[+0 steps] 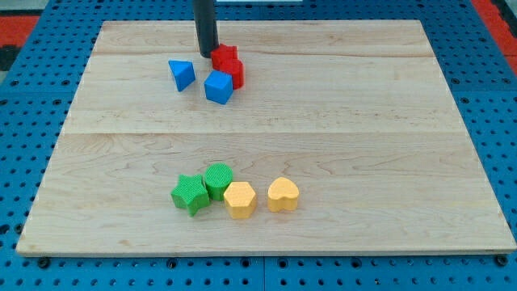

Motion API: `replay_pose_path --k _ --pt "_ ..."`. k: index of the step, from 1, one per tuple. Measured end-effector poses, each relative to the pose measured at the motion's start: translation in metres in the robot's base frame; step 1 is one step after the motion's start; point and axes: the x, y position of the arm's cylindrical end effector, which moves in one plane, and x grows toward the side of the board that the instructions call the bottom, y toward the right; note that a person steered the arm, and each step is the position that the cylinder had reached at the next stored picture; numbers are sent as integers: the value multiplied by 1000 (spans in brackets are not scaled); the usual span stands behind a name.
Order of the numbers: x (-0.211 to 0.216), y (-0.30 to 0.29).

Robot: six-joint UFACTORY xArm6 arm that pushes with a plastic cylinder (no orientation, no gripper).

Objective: Group the red and blue blocks above the green and yellow blocks

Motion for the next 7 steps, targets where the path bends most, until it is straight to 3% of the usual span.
replay_pose_path --k 1,2,3,5,7 --pt "-15 1" --pt "-64 28" --pt "-43 60" --pt "34 45" --pt "-30 17"
